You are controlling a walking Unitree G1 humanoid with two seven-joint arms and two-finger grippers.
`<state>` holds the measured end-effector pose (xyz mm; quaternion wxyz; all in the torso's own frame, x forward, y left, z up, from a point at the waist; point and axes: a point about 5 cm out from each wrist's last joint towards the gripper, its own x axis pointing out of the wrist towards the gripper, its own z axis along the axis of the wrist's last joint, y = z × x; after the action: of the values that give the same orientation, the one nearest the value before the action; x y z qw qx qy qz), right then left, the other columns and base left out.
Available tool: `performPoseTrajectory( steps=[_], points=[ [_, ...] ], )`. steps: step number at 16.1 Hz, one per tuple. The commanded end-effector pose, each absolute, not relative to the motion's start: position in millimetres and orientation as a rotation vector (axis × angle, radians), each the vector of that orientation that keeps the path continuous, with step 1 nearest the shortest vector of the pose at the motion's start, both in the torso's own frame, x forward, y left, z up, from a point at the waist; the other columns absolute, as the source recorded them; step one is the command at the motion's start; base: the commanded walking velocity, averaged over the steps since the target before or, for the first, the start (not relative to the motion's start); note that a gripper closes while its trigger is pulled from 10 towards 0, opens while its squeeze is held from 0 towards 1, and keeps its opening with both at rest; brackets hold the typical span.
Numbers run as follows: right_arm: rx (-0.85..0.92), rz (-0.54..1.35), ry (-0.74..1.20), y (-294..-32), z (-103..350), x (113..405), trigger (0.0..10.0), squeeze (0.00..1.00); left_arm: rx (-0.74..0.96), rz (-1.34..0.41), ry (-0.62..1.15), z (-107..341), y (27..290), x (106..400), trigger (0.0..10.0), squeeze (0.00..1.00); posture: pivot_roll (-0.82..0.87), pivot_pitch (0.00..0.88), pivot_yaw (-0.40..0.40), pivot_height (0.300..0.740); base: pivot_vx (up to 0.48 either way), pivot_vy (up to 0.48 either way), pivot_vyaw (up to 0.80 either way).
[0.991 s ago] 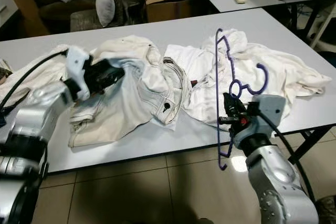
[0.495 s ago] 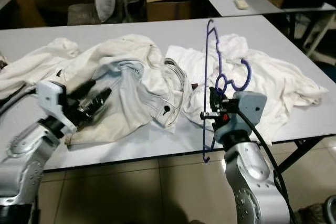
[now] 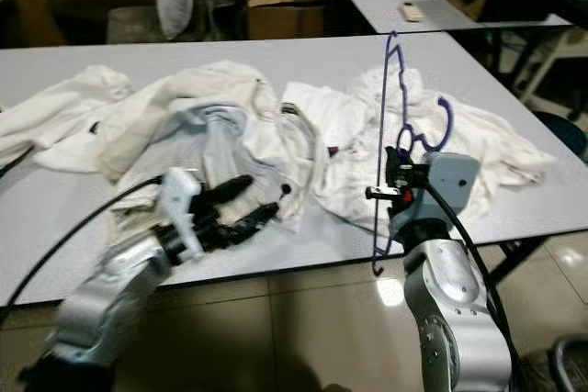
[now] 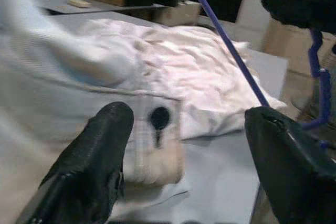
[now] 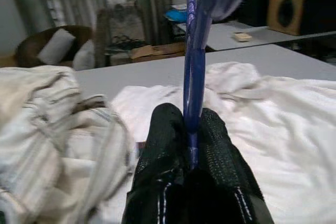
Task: Hang hanger
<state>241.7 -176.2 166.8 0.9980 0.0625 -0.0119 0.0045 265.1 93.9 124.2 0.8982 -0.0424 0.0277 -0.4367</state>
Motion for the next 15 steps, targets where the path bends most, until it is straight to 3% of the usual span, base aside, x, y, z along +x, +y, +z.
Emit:
performPoseTrajectory(
  steps=[1, 4, 5, 6, 7, 11, 15],
  points=[
    [0.110, -0.039, 0.012, -181.5, 159.6, 239.3, 10.0, 0.00, -0.072, -0.949, 0.055, 122.5, 84.3, 266.9, 10.0, 1.00, -0.19, 0.000, -0.001, 0.740, 0.000, 0.000, 0.00],
    [0.085, -0.089, 0.042, -185.0, 154.5, 234.8, 10.0, 0.00, -0.081, -1.025, 0.041, 122.0, 68.9, 272.7, 10.0, 1.00, -0.21, 0.000, 0.014, 0.740, 0.000, 0.000, 0.00],
    [0.075, -0.119, 0.043, -193.7, 154.0, 229.2, 10.0, 0.00, -0.090, -1.090, 0.049, 120.8, 49.8, 276.3, 10.0, 1.00, -0.20, 0.000, 0.013, 0.740, 0.000, 0.000, 0.00],
    [0.073, -0.155, 0.049, -198.9, 151.0, 227.7, 10.0, 0.00, -0.023, -1.144, 0.064, 116.4, 37.1, 279.6, 10.0, 0.24, -0.20, 0.000, 0.017, 0.740, 0.000, 0.000, 0.00],
    [0.070, -0.169, 0.054, -200.0, 149.6, 227.9, 10.0, 0.00, 0.026, -1.148, 0.079, 112.4, 33.8, 281.9, 10.0, 0.00, -0.20, 0.002, 0.024, 0.740, 0.000, 0.000, 0.00],
    [0.065, -0.198, 0.026, -196.3, 154.3, 229.6, 10.0, 0.00, 0.433, -0.936, 0.120, 92.7, 48.9, 304.4, 10.0, 0.00, -0.20, 0.003, 0.029, 0.740, 0.000, 0.000, 0.00],
    [0.074, -0.179, 0.013, -189.9, 157.4, 235.2, 10.0, 0.00, 0.661, -0.853, 0.064, 87.8, 76.8, 309.8, 10.0, 0.00, -0.18, 0.003, 0.022, 0.740, 0.000, 0.000, 0.00]
  ],
)
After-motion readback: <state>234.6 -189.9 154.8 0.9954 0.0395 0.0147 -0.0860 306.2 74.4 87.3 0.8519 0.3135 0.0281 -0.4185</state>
